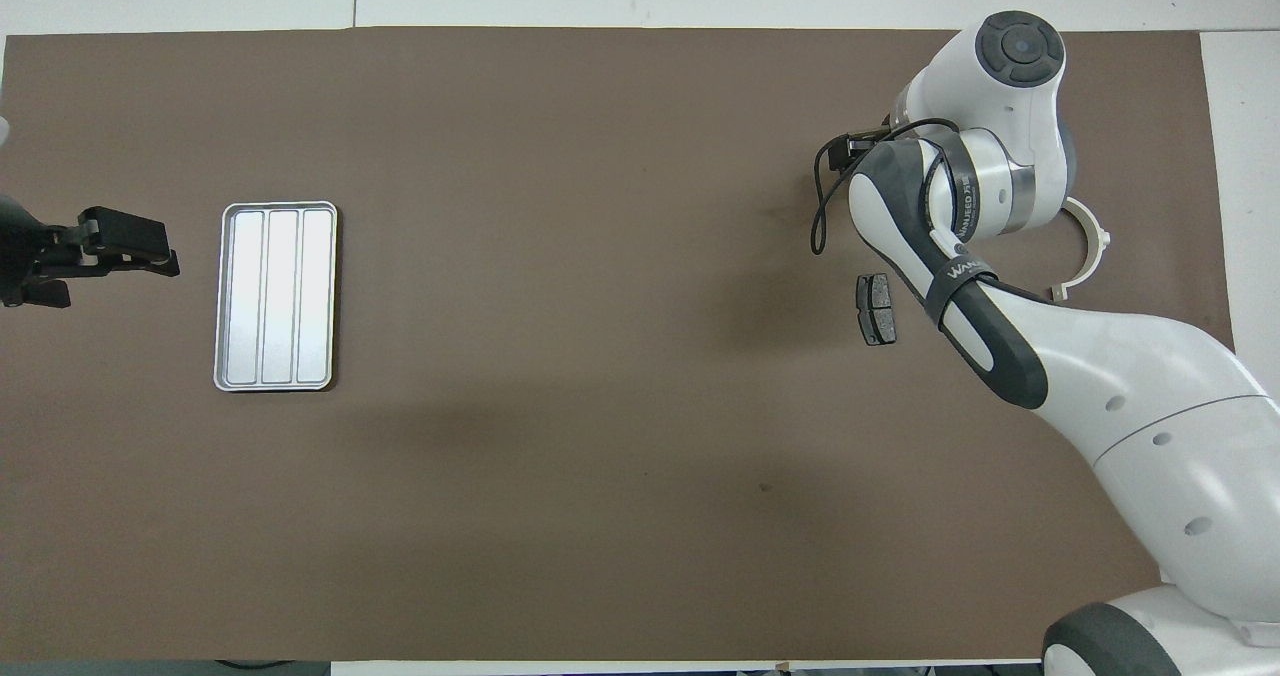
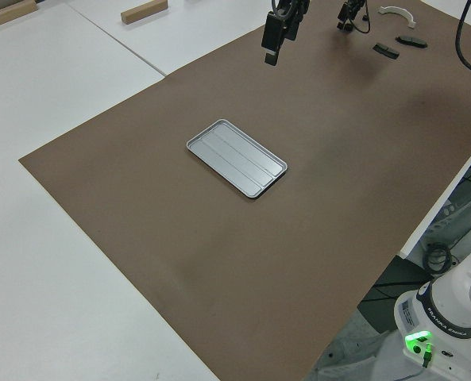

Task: Pick bearing gear from pile to tray
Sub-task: 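Grasp the black bearing gear with the right gripper and lift it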

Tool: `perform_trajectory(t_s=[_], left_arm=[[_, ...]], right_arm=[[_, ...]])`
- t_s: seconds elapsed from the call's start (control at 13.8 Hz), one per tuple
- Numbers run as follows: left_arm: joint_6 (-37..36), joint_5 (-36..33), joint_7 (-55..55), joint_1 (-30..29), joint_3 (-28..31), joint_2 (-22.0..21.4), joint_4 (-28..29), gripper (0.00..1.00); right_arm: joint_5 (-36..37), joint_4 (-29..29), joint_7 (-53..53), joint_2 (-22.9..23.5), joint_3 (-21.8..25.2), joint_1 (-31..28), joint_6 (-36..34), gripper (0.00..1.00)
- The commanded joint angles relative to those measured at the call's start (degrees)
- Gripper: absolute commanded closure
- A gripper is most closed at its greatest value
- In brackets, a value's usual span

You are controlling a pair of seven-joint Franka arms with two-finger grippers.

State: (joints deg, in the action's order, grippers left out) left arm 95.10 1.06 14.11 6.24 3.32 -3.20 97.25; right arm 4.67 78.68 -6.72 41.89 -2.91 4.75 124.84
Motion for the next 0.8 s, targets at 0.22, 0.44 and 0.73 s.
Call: perform_trajectory(t_s=[0.22, 0.44, 0.73], left_arm=[[0.1, 0.4, -0.4, -0.1, 0.0, -1.4, 1.1, 0.00], [0.2, 0.4, -0.4, -0.1, 0.0, -1.4, 1.1, 0.00], [0.1, 0.4, -0.4, -0.1, 0.0, -1.4, 1.1, 0.00]], right_arm=[[0.7, -1.0, -2.2, 0.7, -0.8, -0.6, 0.4, 0.15], [0.3, -0.5, -2.2, 0.7, -0.8, -0.7, -0.2, 0.16], [-0.1, 1.1, -2.4, 0.7, -0.8, -0.8, -1.1, 0.19]])
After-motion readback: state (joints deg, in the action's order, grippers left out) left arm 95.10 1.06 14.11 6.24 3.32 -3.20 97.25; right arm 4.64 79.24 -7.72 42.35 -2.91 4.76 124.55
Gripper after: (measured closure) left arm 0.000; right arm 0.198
